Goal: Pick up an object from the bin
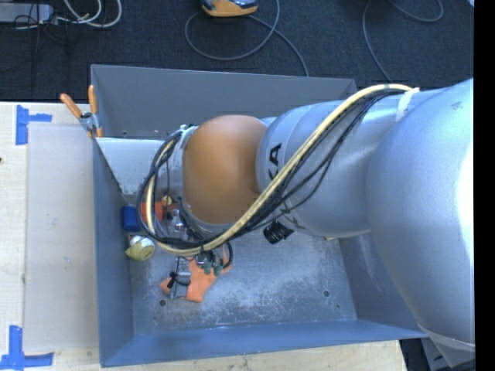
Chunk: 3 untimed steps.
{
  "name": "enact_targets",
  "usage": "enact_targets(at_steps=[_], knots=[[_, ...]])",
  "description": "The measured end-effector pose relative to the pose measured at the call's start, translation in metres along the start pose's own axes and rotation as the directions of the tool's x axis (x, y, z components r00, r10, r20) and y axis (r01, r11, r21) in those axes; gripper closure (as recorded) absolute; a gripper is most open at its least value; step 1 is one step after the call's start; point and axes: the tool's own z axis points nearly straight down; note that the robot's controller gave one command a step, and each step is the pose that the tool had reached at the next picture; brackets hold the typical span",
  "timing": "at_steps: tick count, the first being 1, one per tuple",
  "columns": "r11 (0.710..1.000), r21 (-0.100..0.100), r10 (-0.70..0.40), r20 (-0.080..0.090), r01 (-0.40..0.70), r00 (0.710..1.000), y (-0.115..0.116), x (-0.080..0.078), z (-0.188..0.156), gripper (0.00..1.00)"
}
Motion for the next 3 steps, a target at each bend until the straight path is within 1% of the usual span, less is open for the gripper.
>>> enact_targets(at_steps=[1,2,3], knots=[[0.993,0.000,-0.120,0.004,0.120,0.993,-0.014,-0.018,-0.009,0.00],[0.943,0.000,-0.334,0.009,0.334,0.943,-0.029,-0.012,0.032,0.00],[0.879,0.001,-0.477,0.001,0.477,0.879,-0.076,0.001,0.076,1.00]])
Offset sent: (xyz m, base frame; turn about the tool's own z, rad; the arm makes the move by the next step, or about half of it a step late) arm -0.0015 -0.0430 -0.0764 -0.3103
